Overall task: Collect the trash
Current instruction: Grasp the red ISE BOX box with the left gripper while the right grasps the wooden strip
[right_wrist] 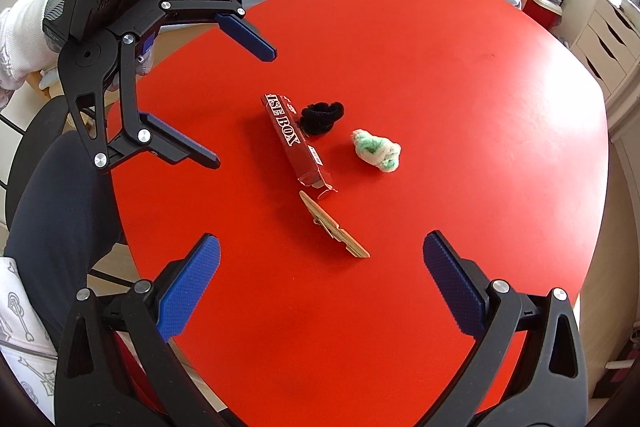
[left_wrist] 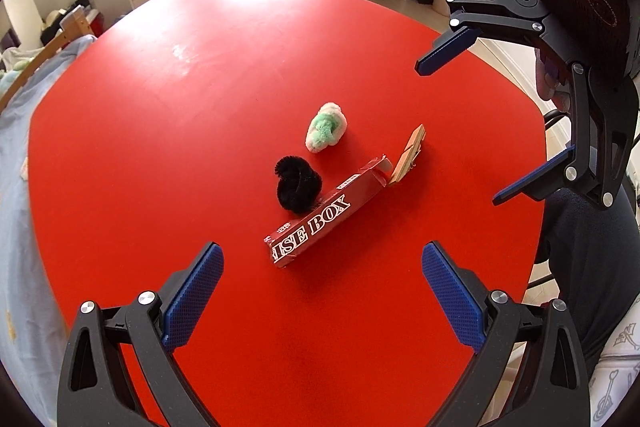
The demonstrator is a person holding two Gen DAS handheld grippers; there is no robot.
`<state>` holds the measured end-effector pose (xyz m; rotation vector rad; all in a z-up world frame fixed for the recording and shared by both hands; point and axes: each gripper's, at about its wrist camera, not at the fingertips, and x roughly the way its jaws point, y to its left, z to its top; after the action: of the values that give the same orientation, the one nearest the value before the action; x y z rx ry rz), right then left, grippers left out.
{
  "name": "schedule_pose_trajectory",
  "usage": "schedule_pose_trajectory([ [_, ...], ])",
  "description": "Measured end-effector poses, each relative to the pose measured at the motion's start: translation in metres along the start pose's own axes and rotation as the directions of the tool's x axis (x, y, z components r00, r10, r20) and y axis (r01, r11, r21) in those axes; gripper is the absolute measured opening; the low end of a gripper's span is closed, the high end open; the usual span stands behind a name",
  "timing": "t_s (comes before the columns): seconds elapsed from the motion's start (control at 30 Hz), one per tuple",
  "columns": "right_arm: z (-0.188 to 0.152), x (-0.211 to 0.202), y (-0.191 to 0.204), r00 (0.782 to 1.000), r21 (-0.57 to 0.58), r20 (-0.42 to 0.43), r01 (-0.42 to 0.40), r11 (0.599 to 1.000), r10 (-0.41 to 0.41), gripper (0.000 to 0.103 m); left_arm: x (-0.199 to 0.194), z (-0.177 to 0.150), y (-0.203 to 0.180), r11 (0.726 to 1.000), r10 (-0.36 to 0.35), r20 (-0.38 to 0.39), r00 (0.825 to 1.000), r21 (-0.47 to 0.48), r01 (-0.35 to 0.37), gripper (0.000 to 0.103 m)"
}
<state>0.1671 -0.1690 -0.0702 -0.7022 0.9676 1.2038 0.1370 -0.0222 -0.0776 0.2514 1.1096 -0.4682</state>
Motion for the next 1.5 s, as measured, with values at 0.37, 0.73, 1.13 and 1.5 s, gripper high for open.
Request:
schedule_pose_trajectory([
  [0.37, 0.000, 0.020, -0.007, 1.000, -0.003, -0.005, -0.017, 1.000, 0.017, 0.078, 0.016, 0.004, 0.008, 0.998, -0.061, 0.026, 0.998, 0.034, 0.060, 0.093],
  [0.73, -0.005, 0.028, -0.003, 0.999, -0.029, -0.039, -0.011, 1.000, 0.010, 0.048, 0.021, -0.003, 0.003, 0.997, -0.043, 0.012, 0.999, 0.063, 0.042, 0.051],
  [1.13, -0.014, 0.022, 0.011, 0.999, -0.037, -0.048, 0.010, 0.999, -0.011, 0.013, 0.015, -0.009, -0.008, 0.996, -0.051, 0.005, 0.999, 0.071, 0.050, 0.016],
  [1.5, -0.021, 0.007, 0.025, 0.999, 0.009, -0.025, 0.029, 1.000, -0.028, 0.007, 0.001, -0.018, -0.032, 0.998, -0.044, 0.025, 0.999, 0.042, 0.043, 0.015],
])
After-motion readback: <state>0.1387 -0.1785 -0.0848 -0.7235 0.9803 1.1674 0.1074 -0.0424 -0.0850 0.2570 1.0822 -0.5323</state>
